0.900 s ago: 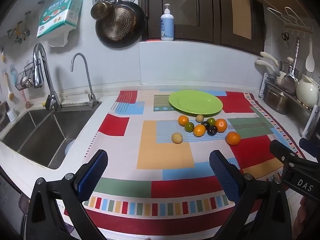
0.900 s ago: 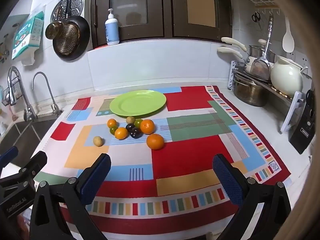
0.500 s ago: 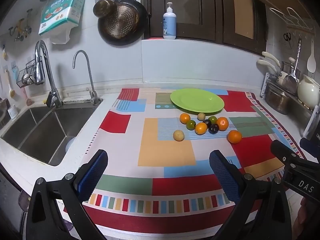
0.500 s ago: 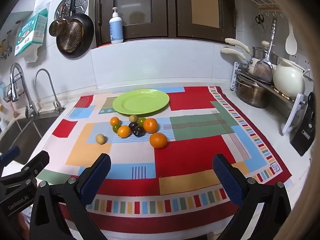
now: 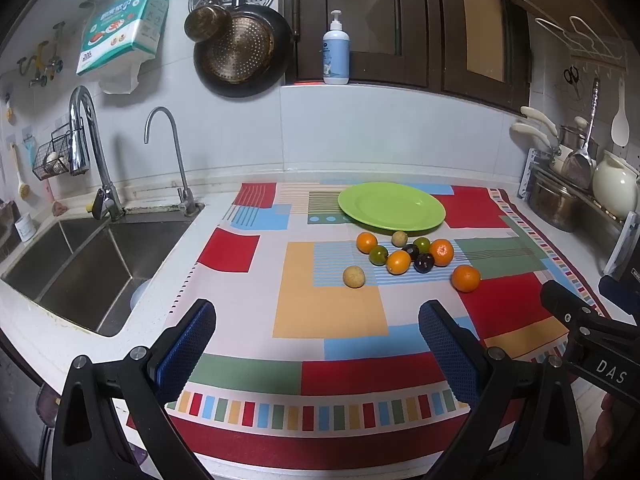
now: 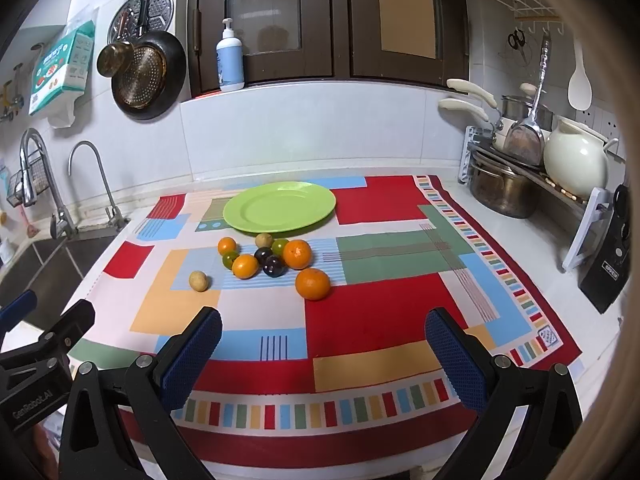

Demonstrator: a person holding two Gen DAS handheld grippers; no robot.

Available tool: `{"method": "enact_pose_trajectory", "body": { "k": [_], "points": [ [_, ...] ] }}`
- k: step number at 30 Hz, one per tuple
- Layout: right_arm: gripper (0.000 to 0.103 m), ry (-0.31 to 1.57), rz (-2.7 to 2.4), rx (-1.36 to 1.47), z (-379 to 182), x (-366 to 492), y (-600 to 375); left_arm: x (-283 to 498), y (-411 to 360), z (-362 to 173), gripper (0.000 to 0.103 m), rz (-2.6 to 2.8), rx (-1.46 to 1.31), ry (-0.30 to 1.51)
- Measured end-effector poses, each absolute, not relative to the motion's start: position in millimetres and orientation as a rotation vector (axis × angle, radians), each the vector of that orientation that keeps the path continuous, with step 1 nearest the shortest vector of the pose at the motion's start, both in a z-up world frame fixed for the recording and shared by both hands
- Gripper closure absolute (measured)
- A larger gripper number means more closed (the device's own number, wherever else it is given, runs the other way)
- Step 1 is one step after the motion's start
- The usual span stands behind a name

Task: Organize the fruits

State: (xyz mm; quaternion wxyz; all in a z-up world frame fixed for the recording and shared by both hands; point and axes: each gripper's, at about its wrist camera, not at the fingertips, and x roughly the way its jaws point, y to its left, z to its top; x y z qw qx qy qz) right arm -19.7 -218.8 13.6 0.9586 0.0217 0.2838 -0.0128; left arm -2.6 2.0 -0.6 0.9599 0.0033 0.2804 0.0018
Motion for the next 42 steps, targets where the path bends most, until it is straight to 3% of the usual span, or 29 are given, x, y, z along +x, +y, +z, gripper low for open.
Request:
{"method": "enact_pose_trajectory", "body": {
  "k": [42],
  "points": [
    [0.0,0.562,-0.026,0.035,16.7,-19.3,-216.2,-0.8,-3.4,-0.4,0.0,-0.006,0.005,0.57]
  ]
}}
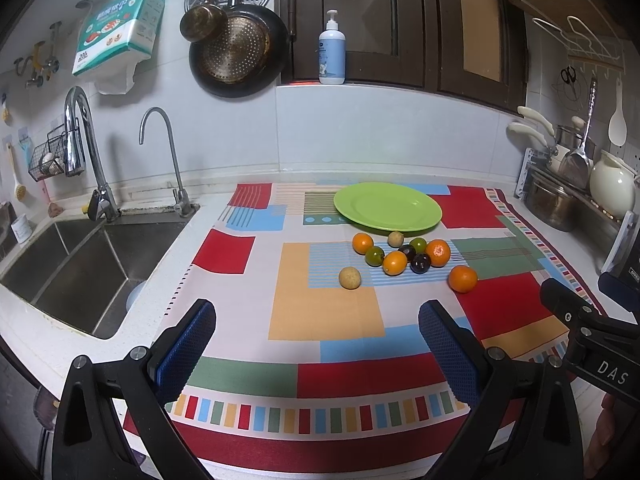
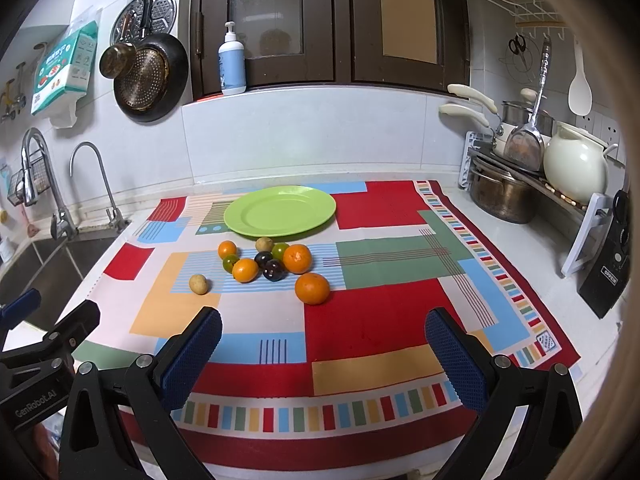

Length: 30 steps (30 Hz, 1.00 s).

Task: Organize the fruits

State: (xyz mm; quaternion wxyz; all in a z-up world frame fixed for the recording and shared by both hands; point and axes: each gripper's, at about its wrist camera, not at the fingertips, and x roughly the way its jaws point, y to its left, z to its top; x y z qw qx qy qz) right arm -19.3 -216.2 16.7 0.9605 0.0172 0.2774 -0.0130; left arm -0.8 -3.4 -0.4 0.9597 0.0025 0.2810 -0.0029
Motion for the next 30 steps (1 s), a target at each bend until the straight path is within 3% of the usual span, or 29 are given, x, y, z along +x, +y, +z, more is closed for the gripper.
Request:
{"method": "enact_pose_trajectory", "body": {
  "k": [30],
  "points": [
    [0.0,0.614,-0.021,0.028,1.8,8.5,-209.1,36.1,7.6,-19.5,0.0,-0.03,0.001,0.631]
  ]
}}
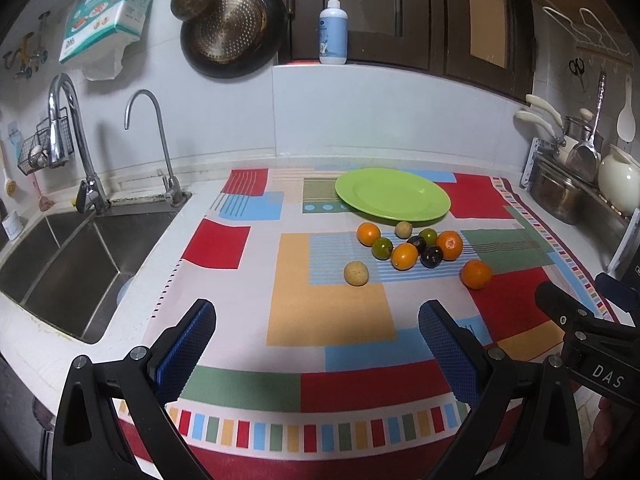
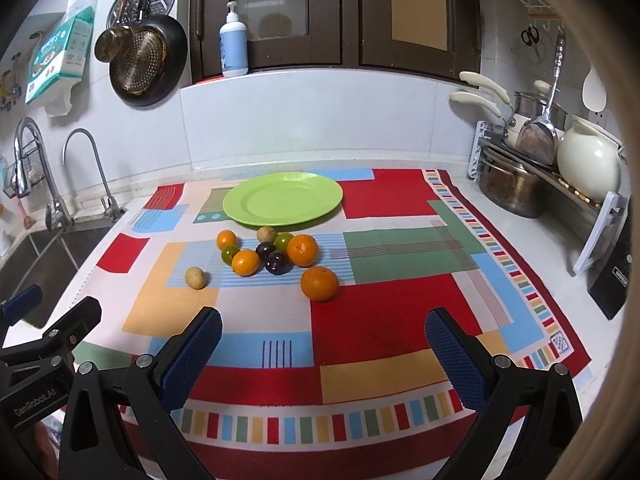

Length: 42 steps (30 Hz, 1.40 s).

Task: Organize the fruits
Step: 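Grasp the small yellow citrus with the left tool while the right tool grasps an orange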

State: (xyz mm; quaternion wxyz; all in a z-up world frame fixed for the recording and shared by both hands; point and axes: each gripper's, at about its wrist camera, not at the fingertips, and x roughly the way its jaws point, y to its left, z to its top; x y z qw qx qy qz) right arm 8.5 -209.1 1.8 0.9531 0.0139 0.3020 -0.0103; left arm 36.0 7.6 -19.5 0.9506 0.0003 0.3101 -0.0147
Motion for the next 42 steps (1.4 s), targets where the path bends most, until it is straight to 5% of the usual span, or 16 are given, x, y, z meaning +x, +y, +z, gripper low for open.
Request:
{"method": "enact_pose_trajectory", "body": {
  "k": [7,16,42],
  "points": [
    [0.0,0.668,-0.041,0.038,-10.8,36.7,-205.0,68.7,8.6,-31.1,0.0,-0.061,0.03,0.676],
    [0.001,0.755,-0.095,0.044,-35.3,80.0,-199.7,123.8,2.4,-55.9,0.015,-0.142,0.073,0.781],
    [0.048,0.936,-0.104,0.065,-78.7,147.5,-199.3,195.7,-25.3,-99.0,0.072,-0.304,0.113,0.953]
  ]
}}
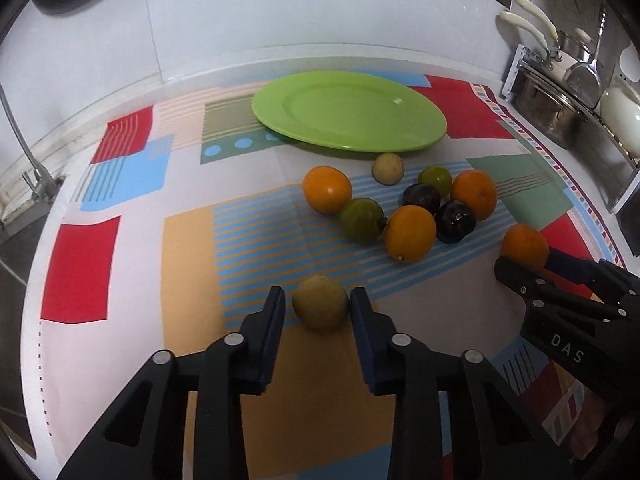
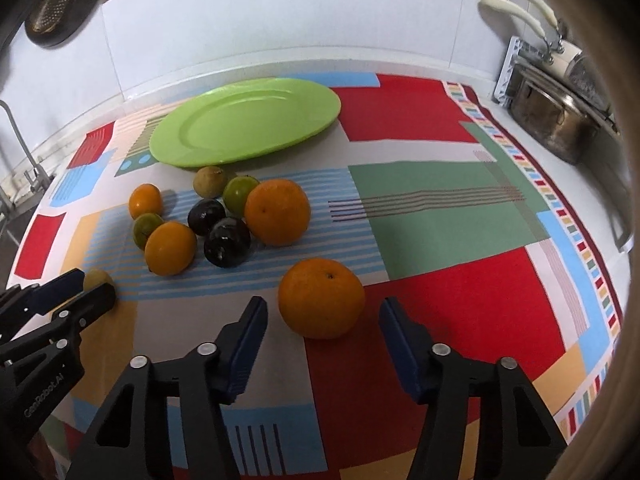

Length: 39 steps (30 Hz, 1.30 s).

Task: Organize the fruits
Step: 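Grasp the small yellow citrus with the left tool while the right tool grasps an orange, then carry both fruits over the green plate and open both tools to release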

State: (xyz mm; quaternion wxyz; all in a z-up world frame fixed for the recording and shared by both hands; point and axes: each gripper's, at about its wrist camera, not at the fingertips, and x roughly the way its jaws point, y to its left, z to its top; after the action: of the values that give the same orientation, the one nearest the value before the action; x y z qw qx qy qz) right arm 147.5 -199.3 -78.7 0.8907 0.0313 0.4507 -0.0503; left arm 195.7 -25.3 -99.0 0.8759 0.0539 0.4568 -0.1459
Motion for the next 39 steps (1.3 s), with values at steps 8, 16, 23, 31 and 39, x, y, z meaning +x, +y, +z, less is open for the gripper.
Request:
{"method": "enact_pose_trajectory", "body": {
  "k": [8,16,23,31,39],
  "points": [
    [0.06,0.936,-0.095,0.05,-80.7,145.6,-198.3,195.2,-27.5,-100.3,0.073,-0.314,0.125,0.945],
    [0.061,0.919,-0.104,0.024,-77.8,140.8,-194.4,192.6,-26.9,-95.4,0.073,-0.327,0.137,0.933],
    [0.061,0.884,-0.095,0.015,-61.6,130.0,-186.1,187.5,-22.6,-73.4,0.073,-0.379,0.142,0.891],
    [0.061,0.818,-0.055,0.022,-31.0,124.9,-172.5,196.6,-20.3,-49.6,0.073,-0.45,0.158,0.848],
    [0.061,0.787,0.009,-0.005,-11.5,156.9,-173.5,224.7,-32.0,-29.8,0.073,-0.47,0.151,0.824]
  ]
}}
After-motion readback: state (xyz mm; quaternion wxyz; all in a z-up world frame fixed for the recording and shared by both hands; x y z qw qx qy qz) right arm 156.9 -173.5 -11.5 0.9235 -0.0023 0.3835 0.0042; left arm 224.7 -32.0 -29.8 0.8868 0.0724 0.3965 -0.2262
